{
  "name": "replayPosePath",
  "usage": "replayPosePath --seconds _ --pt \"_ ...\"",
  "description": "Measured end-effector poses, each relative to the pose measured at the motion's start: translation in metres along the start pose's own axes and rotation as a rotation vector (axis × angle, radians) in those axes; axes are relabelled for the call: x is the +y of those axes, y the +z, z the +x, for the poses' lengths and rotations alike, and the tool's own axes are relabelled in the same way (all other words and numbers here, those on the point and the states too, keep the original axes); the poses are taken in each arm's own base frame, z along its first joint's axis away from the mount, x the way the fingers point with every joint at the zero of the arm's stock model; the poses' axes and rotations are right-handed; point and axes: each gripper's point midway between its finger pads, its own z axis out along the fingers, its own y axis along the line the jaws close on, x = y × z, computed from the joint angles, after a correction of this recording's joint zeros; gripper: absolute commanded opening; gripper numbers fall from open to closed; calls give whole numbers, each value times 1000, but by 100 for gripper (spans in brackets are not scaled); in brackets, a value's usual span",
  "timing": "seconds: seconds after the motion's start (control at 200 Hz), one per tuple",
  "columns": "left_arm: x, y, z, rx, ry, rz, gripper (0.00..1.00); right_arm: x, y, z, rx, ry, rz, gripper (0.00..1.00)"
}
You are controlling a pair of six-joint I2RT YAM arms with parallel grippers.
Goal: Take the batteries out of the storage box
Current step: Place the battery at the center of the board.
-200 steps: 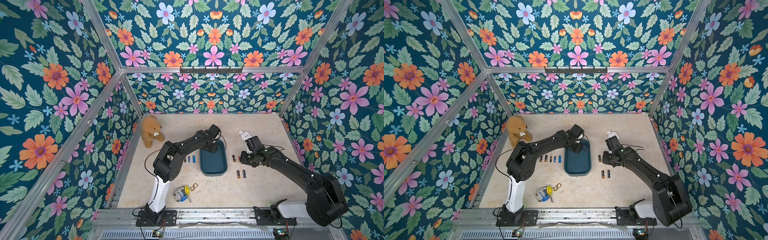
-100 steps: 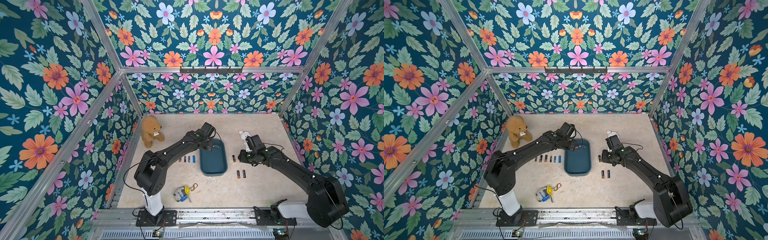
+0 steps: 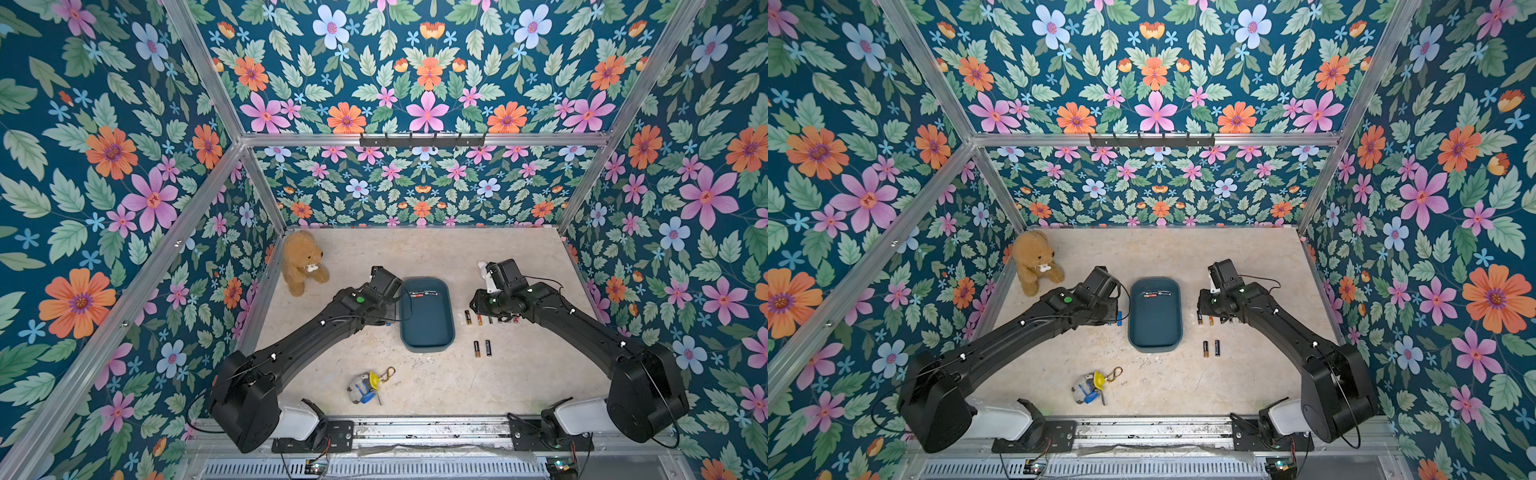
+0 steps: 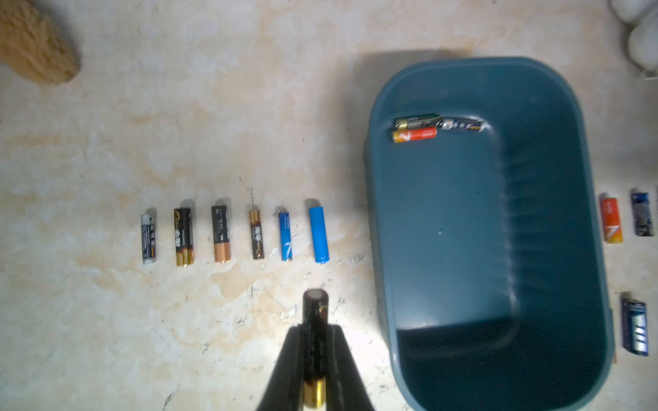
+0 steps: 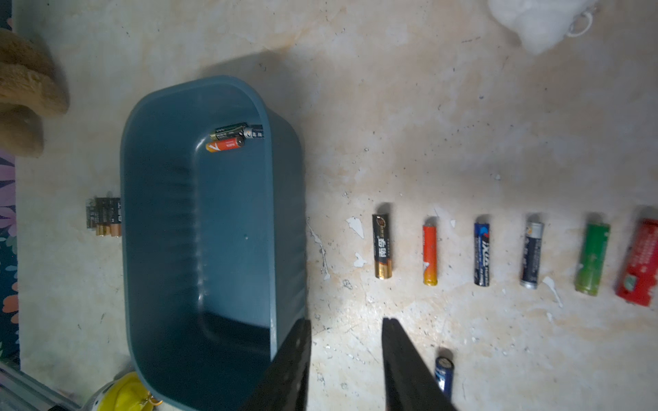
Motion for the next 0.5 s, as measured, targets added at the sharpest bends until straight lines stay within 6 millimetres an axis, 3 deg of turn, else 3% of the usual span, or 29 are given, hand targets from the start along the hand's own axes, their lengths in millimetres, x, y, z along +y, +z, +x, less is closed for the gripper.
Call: replayPosePath --seconds 0.28,0.38,0.5 --pt "20 28 62 106 -39 -4 7 39 -7 -29 -40 -8 -23 39" --pt "18 35 71 118 -62 25 7 50 -3 -31 -41 -24 -24 39" --pt "11 38 71 113 -89 65 8 49 6 -27 -28 -14 -11 39"
